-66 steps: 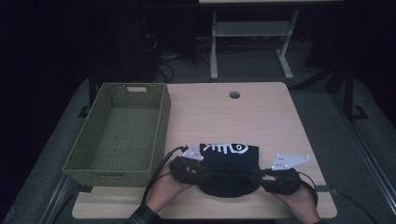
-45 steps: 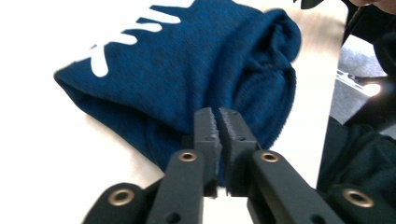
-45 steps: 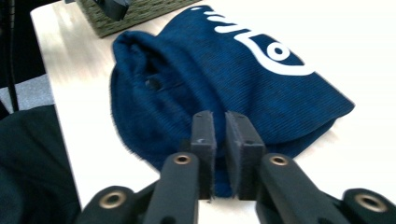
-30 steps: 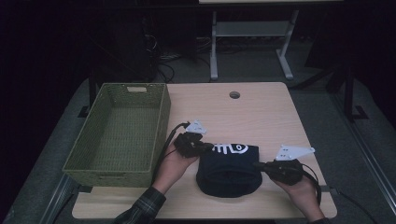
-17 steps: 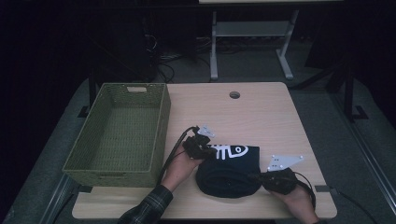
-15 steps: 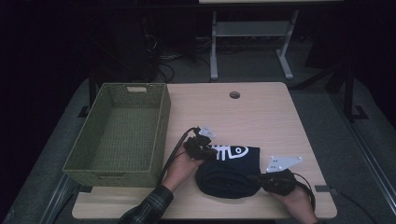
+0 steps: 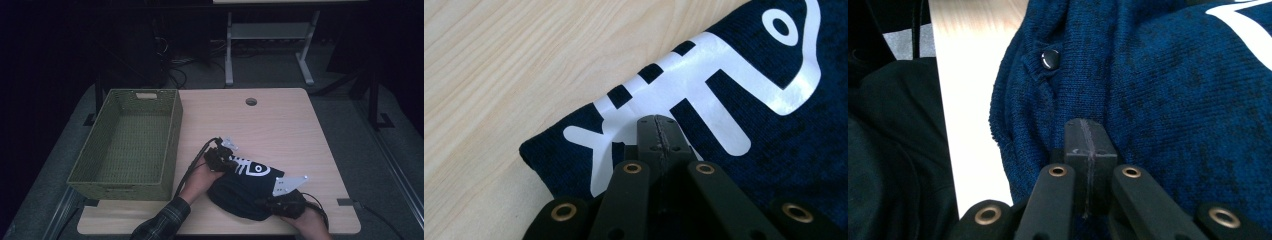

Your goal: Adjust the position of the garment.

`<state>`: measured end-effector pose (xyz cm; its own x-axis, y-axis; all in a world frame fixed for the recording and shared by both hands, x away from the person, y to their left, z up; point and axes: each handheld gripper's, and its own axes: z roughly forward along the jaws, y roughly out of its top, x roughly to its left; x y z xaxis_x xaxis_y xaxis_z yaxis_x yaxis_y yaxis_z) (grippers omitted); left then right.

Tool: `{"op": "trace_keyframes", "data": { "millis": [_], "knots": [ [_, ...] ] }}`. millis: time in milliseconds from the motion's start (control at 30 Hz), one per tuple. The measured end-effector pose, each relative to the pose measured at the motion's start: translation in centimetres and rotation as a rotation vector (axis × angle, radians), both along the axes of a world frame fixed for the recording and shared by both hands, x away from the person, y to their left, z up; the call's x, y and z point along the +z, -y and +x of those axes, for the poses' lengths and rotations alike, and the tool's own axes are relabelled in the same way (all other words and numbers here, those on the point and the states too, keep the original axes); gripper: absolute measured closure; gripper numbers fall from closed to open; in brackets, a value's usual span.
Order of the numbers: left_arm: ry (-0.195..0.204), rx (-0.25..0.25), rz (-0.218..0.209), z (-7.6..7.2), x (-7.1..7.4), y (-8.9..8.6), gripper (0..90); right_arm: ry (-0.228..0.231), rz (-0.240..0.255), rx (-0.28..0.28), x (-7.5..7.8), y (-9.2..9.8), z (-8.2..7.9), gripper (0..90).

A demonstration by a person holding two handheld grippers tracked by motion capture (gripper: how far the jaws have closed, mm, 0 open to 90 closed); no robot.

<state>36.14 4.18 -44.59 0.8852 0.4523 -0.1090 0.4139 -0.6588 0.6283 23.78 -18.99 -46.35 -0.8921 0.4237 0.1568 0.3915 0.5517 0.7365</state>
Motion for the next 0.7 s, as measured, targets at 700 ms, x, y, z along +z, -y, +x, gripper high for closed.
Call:
{"op": "trace_keyframes", "data": {
  "millis": [700],
  "knots": [
    [0.016, -0.031, 0.004, -3.7, 1.0, -2.1, 82.1, 0.050, -0.015, -0.147, 0.2, 1.8, 1.5, 89.9]
  ]
}}
